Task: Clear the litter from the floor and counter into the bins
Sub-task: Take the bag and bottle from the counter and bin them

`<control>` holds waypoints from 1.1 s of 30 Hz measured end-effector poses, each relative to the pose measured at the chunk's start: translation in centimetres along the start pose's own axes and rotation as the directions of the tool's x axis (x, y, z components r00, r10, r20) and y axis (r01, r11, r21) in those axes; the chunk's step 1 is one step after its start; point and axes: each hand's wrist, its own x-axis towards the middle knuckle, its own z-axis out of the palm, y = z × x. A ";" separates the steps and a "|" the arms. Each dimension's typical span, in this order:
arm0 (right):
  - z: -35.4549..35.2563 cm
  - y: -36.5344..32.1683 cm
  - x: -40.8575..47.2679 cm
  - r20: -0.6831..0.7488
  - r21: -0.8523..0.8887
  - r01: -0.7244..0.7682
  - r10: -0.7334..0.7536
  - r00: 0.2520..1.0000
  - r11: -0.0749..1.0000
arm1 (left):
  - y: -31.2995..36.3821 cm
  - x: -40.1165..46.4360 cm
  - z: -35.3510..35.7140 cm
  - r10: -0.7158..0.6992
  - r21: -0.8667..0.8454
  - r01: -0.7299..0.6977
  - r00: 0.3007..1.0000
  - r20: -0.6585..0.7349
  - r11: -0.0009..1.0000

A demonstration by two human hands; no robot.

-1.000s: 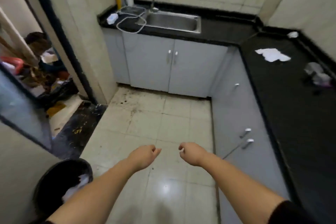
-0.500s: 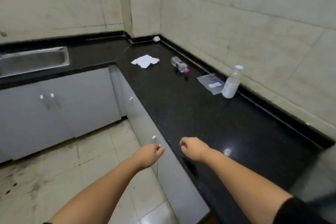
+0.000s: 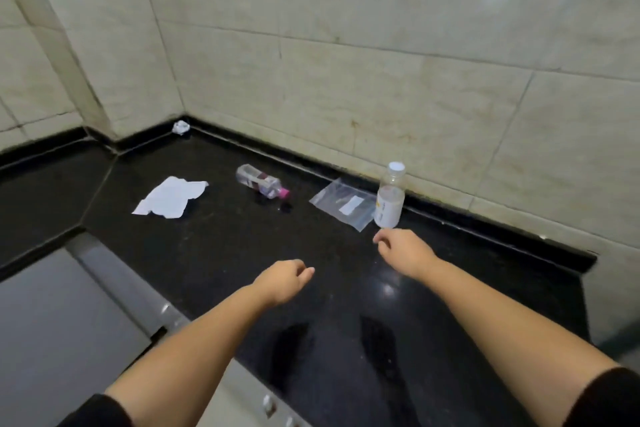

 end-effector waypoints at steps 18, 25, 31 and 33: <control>-1.3 6.1 19.9 -0.421 0.237 -0.007 0.109 0.900 0.972 | 7.9 26.7 1.6 0.084 0.291 -0.092 0.996 0.039 0.952; -0.7 6.7 20.3 -0.535 0.221 0.118 0.019 0.845 0.968 | 7.3 29.2 3.3 -0.025 0.309 0.027 1.000 -0.011 0.951; -0.8 6.3 19.7 -0.516 0.234 0.089 0.046 0.855 0.968 | 6.2 26.4 4.1 0.025 0.289 -0.012 0.999 -0.042 0.957; -0.9 5.9 19.3 -0.484 0.242 0.103 0.028 0.875 0.965 | 5.0 24.3 4.2 -0.003 0.267 0.006 1.000 -0.010 0.964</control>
